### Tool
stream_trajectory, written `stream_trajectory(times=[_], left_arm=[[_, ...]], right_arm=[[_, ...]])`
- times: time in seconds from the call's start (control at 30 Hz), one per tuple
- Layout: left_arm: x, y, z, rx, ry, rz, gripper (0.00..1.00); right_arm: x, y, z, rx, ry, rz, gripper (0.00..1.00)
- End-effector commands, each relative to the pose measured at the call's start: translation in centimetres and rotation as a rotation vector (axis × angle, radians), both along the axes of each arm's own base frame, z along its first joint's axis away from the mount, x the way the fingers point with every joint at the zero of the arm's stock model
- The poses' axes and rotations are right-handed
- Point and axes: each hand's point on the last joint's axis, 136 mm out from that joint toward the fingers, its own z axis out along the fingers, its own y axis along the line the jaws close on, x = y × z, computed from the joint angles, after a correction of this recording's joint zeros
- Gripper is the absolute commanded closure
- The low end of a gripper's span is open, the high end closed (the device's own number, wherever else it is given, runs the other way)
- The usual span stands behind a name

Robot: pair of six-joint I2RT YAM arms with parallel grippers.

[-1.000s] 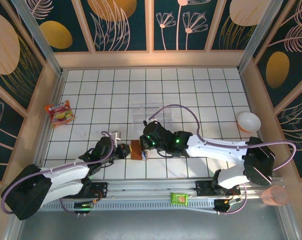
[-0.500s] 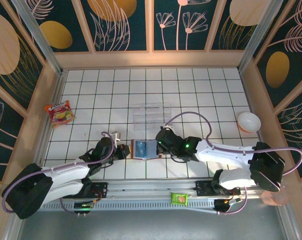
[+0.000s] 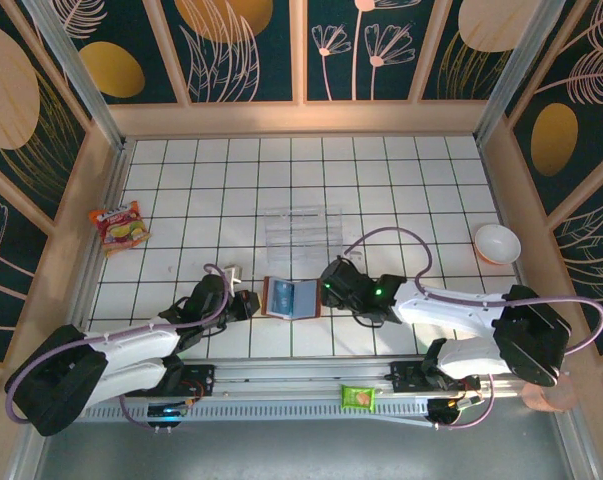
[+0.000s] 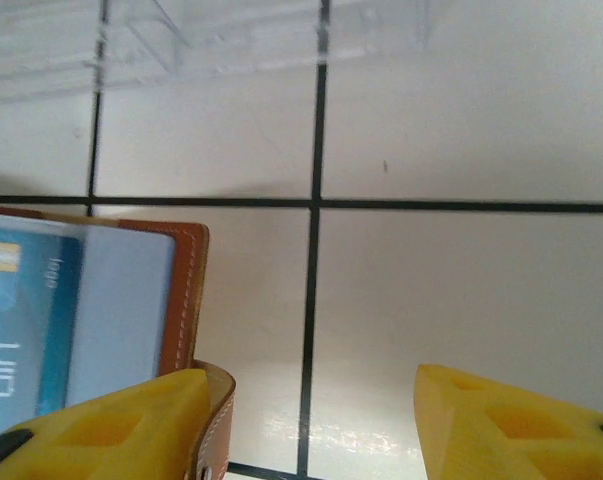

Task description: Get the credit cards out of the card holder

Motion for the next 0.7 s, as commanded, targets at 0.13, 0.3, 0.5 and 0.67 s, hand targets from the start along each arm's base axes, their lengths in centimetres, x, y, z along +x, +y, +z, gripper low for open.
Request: stream_trajectory(times=[0.13,0.3,0.5,0.67], left_arm=[[1.2,1.9,2.3,0.033,-0.082,0.102,0.70],[1.9,-0.5,7.9,-0.097,-0.234,0.003,0.60],[1.6,-5.6,8.5,-0.160,-0.199,-0.191,0.64],[0.7,-10.1,7.4,-0.139,-0.157,-0.326,0.82]], right_arm=[[1.5,-1.0,3.8,-0.069,-0.131,-0.013,0.41],[1.5,-0.2,3.8,-0.048,-0.125,0.016,0.42],[1.2,-0.1,1.4,-0.029,-0.069,0.009,0.43],[1.0,-0.2,0.1,-0.005,-0.043,0.002,0.50]])
